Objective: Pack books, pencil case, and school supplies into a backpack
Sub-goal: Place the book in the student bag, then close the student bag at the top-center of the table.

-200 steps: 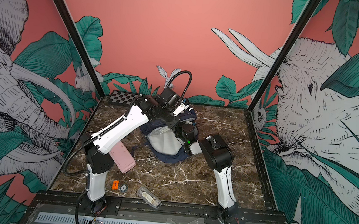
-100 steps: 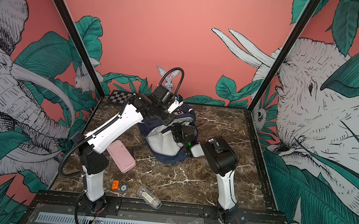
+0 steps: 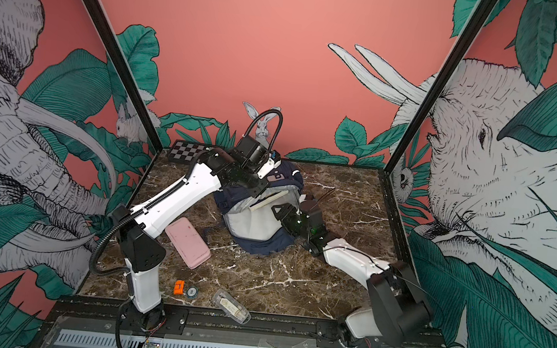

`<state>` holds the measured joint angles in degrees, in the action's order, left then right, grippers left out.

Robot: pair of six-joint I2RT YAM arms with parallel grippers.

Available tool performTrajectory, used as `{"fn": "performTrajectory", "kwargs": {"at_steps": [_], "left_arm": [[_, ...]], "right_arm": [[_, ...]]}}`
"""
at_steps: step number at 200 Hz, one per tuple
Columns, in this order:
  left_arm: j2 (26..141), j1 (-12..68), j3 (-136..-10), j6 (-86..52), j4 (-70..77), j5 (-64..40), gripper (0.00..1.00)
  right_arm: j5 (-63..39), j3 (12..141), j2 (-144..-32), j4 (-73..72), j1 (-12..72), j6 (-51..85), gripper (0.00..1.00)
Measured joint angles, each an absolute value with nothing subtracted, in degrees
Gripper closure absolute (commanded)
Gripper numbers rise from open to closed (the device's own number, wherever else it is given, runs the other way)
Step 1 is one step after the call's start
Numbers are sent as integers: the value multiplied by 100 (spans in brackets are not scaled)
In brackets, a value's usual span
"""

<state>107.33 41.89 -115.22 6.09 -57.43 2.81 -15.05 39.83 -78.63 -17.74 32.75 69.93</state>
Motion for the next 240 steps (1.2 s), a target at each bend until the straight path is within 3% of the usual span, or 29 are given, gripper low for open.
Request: {"fn": "performTrajectory", "kwargs": {"at_steps": [58, 126, 141, 192, 240], "left_arm": [[10565, 4705, -10353, 666, -5234, 714, 100], [10562, 5041, -9008, 338, -4609, 596, 100], [10562, 5061, -8825, 252, -4571, 558, 83], [10333, 5076, -8364, 27, -4475, 541, 52], [9424, 5076, -7968, -209, -4381, 972, 45]], "right_arm": [[-1179, 3312, -6508, 3, 2670, 6058, 38], [-985, 3594, -6042, 1243, 2650, 4816, 38], [-982, 3594, -6047, 1387, 2650, 4626, 38], [-1120, 3594, -6359, 1472, 2650, 4379, 37], [-1341, 3594, -6455, 1282, 2698, 4344, 38]]}}
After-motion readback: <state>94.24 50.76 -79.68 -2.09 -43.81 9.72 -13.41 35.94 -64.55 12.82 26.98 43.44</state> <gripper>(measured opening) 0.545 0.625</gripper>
